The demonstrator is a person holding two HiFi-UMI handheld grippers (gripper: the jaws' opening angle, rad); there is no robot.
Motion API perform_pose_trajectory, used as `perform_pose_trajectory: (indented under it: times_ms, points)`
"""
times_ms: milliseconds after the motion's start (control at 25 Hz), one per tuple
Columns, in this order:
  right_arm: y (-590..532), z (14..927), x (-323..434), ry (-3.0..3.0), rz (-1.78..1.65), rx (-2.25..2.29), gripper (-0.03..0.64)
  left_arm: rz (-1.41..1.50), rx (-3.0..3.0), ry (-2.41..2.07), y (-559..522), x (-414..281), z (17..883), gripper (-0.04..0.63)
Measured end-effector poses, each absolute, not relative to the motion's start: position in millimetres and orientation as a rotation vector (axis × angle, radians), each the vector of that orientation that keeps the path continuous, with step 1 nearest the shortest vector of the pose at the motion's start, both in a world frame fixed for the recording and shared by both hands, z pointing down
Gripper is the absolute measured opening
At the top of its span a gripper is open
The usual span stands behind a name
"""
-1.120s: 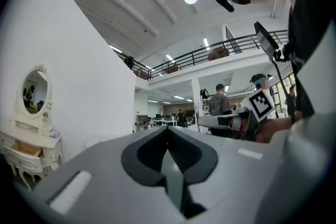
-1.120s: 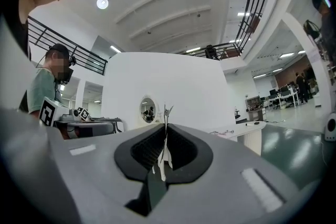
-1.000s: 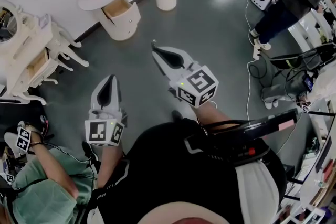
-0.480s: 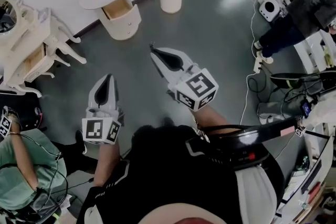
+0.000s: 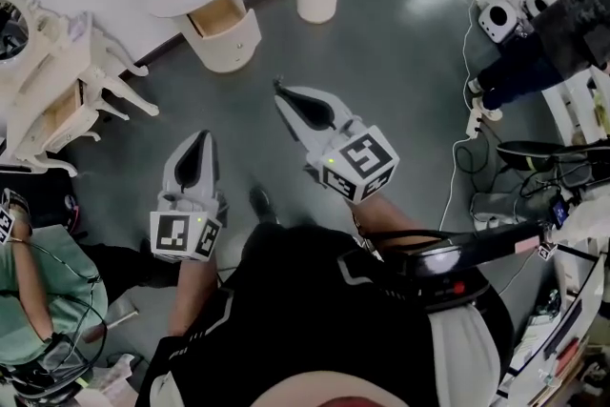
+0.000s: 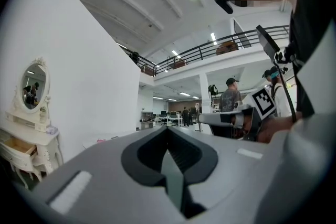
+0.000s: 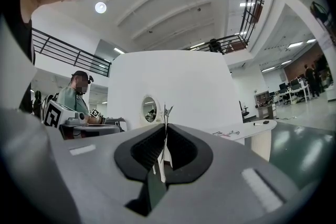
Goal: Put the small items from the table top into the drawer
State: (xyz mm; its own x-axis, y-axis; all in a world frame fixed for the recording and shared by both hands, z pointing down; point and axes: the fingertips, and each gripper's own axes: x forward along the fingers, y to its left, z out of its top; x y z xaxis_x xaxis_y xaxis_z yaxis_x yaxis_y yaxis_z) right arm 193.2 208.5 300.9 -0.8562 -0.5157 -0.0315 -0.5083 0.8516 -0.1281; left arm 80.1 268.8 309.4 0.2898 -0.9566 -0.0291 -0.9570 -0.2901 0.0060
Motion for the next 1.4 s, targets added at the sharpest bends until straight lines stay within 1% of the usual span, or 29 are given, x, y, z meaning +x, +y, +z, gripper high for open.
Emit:
perform_pose_trajectory:
  times_ms: [160,440,680,880,1160,1400]
  points:
    - [182,302,174,2.954,-0.176,-0.851,0.015,0.045,-2.533,1.838,241,60,310,0.0]
    - [139,297,126,2.947,-0.159,-0.876,0.015,0.061,-2.529,1.839,194,4,305,0.0]
    - [107,291,88,2.942,-0.162,-0.907,0.015,0.069,-2.507,1.83,167,-37,291,0.0]
    - [88,290,55,2.954,-0.141,-0.93,0.015,0.071,-2.549,1.796,143,-67,298,0.0]
    - [67,292,27,2.949,-0.134,-0.985,0.015,0.066,-2.625,1.699,116,-82,309,0.0]
    - [42,297,21,2.961,-0.133,-1.0,0.015,0.097,-2.638,1.708,86,-91,310,0.0]
